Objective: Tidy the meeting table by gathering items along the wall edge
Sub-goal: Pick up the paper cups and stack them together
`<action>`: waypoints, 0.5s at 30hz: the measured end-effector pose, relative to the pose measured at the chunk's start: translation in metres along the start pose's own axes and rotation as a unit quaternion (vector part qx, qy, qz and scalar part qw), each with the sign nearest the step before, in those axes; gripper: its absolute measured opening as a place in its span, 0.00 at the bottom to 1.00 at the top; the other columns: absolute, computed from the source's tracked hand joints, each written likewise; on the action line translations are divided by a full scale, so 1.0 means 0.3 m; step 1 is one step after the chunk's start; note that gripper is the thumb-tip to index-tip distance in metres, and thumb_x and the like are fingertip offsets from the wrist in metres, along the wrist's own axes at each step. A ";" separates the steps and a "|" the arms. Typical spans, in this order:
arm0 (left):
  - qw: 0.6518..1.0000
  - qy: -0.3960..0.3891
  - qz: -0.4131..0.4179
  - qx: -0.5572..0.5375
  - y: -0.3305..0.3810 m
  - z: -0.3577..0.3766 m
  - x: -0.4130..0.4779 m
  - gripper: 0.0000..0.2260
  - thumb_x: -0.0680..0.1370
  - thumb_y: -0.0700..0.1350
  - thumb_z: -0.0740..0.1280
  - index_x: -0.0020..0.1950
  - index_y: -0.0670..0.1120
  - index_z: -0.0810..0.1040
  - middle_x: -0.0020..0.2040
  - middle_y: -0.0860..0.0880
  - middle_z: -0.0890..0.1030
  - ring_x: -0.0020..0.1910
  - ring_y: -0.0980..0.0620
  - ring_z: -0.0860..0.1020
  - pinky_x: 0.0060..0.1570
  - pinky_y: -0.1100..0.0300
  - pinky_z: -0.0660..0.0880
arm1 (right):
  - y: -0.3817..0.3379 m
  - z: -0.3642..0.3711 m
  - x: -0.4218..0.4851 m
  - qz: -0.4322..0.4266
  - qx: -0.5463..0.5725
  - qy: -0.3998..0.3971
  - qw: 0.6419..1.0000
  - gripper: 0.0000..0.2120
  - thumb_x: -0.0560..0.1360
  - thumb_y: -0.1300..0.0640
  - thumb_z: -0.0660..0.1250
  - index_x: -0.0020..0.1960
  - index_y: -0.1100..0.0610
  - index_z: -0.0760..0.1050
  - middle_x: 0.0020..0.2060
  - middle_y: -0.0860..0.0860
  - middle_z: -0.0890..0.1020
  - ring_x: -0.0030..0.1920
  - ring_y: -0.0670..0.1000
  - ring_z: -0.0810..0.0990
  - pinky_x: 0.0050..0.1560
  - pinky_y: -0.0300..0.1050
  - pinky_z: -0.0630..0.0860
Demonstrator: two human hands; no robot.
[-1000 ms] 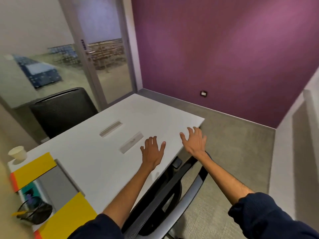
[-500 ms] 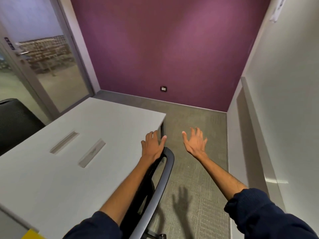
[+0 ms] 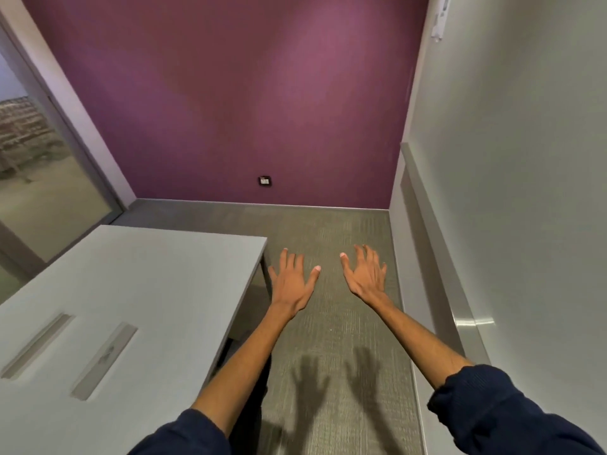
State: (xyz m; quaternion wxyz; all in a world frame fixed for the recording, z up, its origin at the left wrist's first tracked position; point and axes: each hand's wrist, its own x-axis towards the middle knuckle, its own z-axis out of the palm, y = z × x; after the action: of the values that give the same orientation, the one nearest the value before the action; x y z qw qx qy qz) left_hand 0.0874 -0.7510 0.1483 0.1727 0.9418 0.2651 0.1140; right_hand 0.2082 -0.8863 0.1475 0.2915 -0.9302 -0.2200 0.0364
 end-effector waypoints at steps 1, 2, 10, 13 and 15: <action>1.000 -0.004 -0.001 -0.004 0.026 0.018 0.042 0.29 0.82 0.62 0.50 0.76 0.46 0.63 0.78 0.46 0.60 0.81 0.48 0.48 0.75 0.35 0.50 | 0.023 -0.015 0.039 0.000 0.000 0.003 1.000 0.29 0.81 0.40 0.52 0.77 0.55 0.61 0.78 0.55 0.61 0.78 0.55 0.56 0.76 0.65 0.53; 1.000 -0.008 -0.002 -0.001 0.052 0.035 0.084 0.29 0.82 0.62 0.50 0.76 0.46 0.62 0.79 0.46 0.60 0.81 0.48 0.48 0.75 0.34 0.50 | 0.048 -0.030 0.079 0.002 -0.001 0.005 1.000 0.29 0.81 0.40 0.52 0.77 0.55 0.61 0.78 0.55 0.60 0.79 0.55 0.56 0.76 0.65 0.53; 0.999 -0.032 -0.013 -0.002 0.203 0.158 0.351 0.30 0.82 0.62 0.49 0.79 0.46 0.58 0.80 0.46 0.55 0.81 0.47 0.49 0.76 0.35 0.50 | 0.214 -0.102 0.365 0.014 -0.016 0.003 1.000 0.29 0.82 0.40 0.53 0.77 0.55 0.61 0.77 0.55 0.61 0.78 0.55 0.57 0.76 0.65 0.55; 0.999 -0.045 -0.015 0.009 0.235 0.187 0.429 0.30 0.82 0.62 0.48 0.80 0.46 0.56 0.81 0.45 0.54 0.81 0.47 0.49 0.76 0.35 0.50 | 0.236 -0.096 0.442 0.007 -0.005 0.000 1.000 0.30 0.82 0.39 0.52 0.78 0.55 0.59 0.78 0.55 0.60 0.79 0.55 0.56 0.76 0.66 0.54; 0.998 -0.049 -0.016 0.021 0.249 0.206 0.488 0.30 0.82 0.62 0.48 0.80 0.46 0.55 0.81 0.45 0.53 0.81 0.47 0.47 0.76 0.36 0.50 | 0.251 -0.092 0.493 0.008 -0.003 -0.005 1.000 0.30 0.82 0.40 0.53 0.78 0.55 0.60 0.78 0.54 0.60 0.79 0.55 0.56 0.76 0.66 0.55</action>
State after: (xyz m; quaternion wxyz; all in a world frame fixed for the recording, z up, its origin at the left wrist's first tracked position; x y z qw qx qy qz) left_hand 0.2628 -0.7481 0.1385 0.1678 0.9452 0.2736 0.0589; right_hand 0.3760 -0.8923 0.1373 0.2869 -0.9327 -0.2142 0.0430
